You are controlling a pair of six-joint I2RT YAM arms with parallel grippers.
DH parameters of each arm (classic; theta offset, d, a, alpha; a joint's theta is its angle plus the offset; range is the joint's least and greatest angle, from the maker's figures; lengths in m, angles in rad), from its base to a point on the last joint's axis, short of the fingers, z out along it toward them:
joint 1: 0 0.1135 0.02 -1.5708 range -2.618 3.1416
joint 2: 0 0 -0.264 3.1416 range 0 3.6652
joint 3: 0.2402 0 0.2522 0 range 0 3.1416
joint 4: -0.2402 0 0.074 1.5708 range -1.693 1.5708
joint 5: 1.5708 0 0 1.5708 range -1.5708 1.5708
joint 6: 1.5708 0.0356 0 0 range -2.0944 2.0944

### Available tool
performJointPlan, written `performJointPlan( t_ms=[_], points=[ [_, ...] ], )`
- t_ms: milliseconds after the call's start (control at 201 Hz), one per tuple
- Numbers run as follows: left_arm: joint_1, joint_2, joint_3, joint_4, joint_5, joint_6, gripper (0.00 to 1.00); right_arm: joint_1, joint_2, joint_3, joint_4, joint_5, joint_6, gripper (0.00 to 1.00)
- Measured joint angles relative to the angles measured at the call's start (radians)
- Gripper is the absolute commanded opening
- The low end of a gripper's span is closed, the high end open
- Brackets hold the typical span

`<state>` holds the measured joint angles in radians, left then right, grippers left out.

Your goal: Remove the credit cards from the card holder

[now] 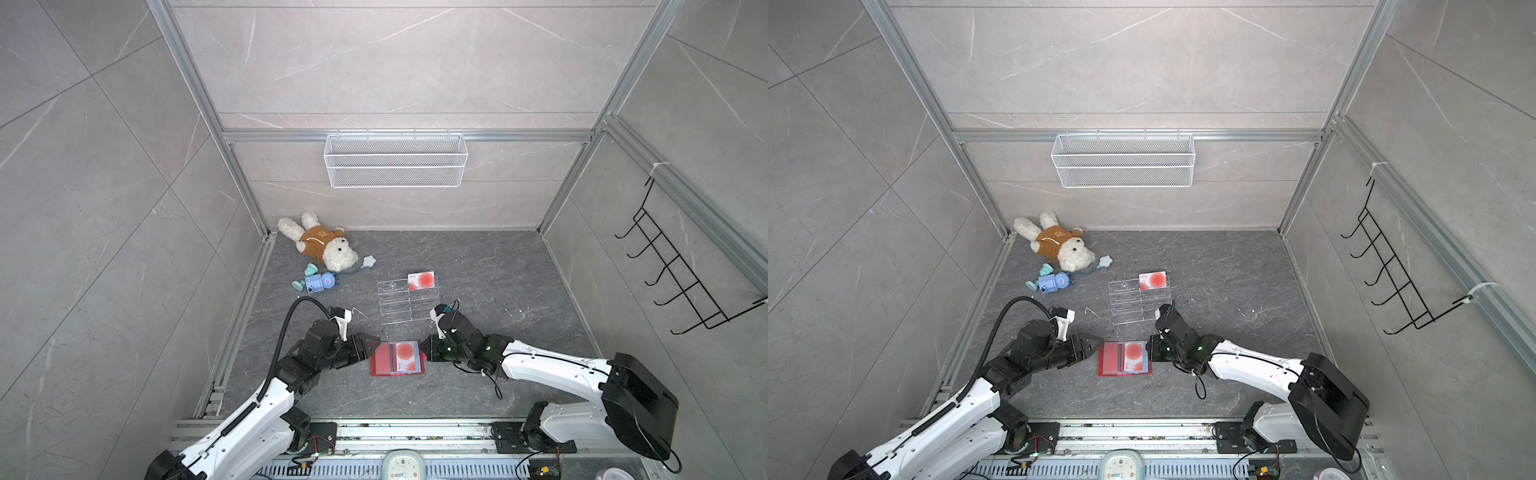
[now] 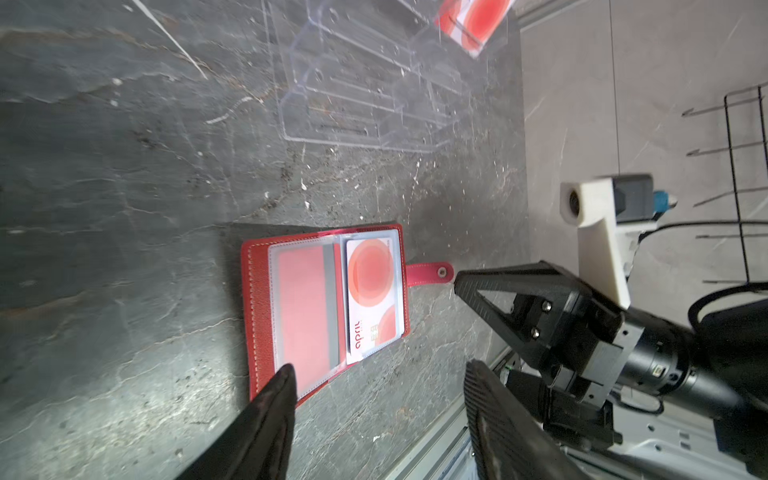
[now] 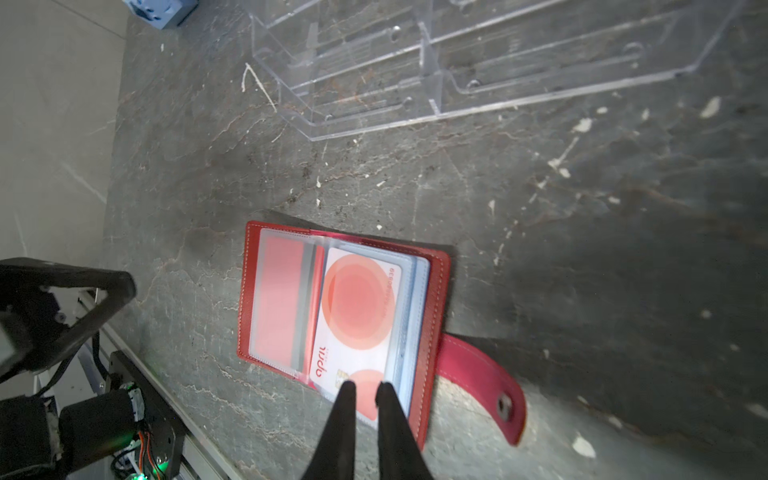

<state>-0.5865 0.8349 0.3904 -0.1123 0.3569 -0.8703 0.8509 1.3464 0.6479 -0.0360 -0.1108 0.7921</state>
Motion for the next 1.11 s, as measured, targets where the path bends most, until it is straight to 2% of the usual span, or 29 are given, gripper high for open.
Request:
performJointPlan(
  t_ms=[75, 249, 533, 871, 1105],
  points=[
    [-0.044, 0.064, 0.001, 0.037, 0.016, -0.016, 0.5, -0.012, 0.032, -0.007, 0.048, -0.027, 0.0, 0.02],
    [-0.116, 0.227, 0.002, 0.154, 0.023, -0.061, 0.48, -0.029, 0.118, -0.03, 0.129, -0.067, 0.0, 0.02],
    [-0.121, 0.398, 0.001, 0.348, 0.04, -0.134, 0.48, -0.029, 0.176, -0.048, 0.208, -0.091, 0.001, 0.02],
    [-0.121, 0.498, -0.033, 0.48, 0.045, -0.186, 0.47, -0.029, 0.232, -0.049, 0.258, -0.1, 0.001, 0.0],
    [-0.121, 0.575, -0.052, 0.59, 0.066, -0.214, 0.39, -0.029, 0.247, -0.062, 0.302, -0.111, 0.009, 0.0]
  ],
)
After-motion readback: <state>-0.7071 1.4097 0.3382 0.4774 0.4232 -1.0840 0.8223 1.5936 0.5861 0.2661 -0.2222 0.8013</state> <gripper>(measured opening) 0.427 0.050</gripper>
